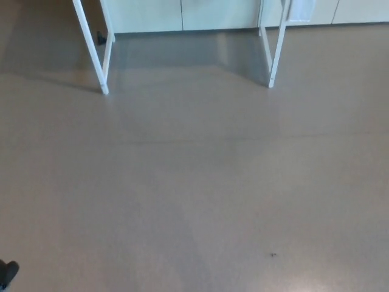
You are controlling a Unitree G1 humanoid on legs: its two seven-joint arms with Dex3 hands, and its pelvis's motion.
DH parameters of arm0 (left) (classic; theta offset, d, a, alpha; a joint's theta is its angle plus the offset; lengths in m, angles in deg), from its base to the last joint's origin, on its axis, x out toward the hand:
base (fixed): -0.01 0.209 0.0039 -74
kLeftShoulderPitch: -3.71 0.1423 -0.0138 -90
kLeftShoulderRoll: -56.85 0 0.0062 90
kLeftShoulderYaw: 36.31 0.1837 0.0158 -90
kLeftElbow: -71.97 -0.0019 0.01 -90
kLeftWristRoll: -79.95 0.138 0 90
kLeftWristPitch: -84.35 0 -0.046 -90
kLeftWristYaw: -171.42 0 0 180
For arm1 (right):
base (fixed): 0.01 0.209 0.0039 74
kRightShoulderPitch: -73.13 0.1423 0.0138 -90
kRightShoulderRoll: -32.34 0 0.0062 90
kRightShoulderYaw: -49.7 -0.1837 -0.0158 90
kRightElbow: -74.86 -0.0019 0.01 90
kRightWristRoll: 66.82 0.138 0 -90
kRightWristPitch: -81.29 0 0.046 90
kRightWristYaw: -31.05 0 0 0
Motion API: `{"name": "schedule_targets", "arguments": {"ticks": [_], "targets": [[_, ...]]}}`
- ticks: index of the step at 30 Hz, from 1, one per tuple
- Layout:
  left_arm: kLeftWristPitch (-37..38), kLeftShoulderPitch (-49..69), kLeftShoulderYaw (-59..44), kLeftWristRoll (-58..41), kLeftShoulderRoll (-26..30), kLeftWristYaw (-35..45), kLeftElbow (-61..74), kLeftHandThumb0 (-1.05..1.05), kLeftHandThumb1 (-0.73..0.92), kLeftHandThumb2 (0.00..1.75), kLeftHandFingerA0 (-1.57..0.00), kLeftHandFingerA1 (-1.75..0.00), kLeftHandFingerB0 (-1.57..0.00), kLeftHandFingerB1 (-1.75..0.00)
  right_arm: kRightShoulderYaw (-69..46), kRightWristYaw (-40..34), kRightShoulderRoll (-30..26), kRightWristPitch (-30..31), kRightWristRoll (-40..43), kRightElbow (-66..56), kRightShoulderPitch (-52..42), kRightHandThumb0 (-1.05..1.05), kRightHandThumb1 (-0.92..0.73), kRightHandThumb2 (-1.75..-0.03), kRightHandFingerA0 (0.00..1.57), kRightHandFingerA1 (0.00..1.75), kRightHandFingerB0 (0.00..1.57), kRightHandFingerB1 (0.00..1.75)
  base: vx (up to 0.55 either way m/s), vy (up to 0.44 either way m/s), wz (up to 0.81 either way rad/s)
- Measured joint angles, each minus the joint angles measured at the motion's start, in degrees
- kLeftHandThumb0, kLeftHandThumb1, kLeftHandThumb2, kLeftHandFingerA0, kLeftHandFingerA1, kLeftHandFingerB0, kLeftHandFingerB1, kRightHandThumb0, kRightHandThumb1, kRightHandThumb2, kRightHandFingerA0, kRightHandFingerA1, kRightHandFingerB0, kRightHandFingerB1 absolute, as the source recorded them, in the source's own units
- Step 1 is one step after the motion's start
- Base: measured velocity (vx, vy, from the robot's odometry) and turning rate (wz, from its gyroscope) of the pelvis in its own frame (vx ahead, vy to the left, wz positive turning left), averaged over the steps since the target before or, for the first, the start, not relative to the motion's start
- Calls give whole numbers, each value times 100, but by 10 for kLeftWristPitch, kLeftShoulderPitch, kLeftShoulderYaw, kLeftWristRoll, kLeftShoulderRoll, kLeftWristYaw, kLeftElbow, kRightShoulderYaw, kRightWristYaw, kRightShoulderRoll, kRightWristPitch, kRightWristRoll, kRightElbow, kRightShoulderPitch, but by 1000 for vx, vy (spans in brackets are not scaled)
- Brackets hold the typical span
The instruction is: The robot walks towards a desk on which an air pump is kept in the middle. It lifts it up and holds it with its left hand and uses its right hand to compress it by pushing its handle inwards.
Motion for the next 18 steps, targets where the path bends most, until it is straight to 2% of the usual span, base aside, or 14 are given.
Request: {"name": "schedule_targets", "arguments": {"ticks": [3,7,8,9,10,13,14,17,18], "targets": [[-2,-1,2,-5,4,3,0,-3,76,63,-45,-48,-31,-38,3,2,5,0,4,-2,1,-23,-68,-60,64,48,43,38,416,434,-30],[-5,-3,1,-13,10,3,3,-3,75,63,-42,-47,-32,-38,6,8,10,-1,9,-1,0,-23,-68,-60,62,47,43,38,335,124,3],[-5,-3,1,-13,10,3,3,-2,53,99,-32,-59,-23,-54,6,8,10,-1,10,-1,-1,-23,-69,-60,64,47,42,38,326,59,3],[-5,-3,2,-14,10,3,4,-2,53,99,-32,-59,-23,-54,6,8,10,-1,12,-1,-2,-23,-69,-60,64,47,42,38,344,29,15],[-5,-3,2,-15,10,3,5,-3,76,63,-43,-47,-32,-39,6,8,10,-1,12,-1,-2,-23,-69,-60,64,48,41,38,345,-42,11],[-7,-1,3,-19,10,3,8,-3,77,64,-43,-47,-31,-38,6,8,10,-1,14,-1,-4,-23,-68,-60,63,47,41,38,378,-66,14],[-7,1,4,-20,10,3,9,-2,55,100,-32,-59,-22,-53,6,8,10,-1,14,0,-5,-23,-68,-60,64,47,41,38,393,-114,15],[-9,3,6,-24,10,3,11,-2,55,101,-28,-57,-20,-53,7,8,13,-1,15,4,-6,-23,-68,-60,64,48,42,38,392,-164,-23],[-9,0,9,-25,8,4,12,-4,55,101,-27,-57,-20,-53,9,9,12,-2,15,3,-6,-23,-69,-60,64,48,41,38,459,-193,65]]}}
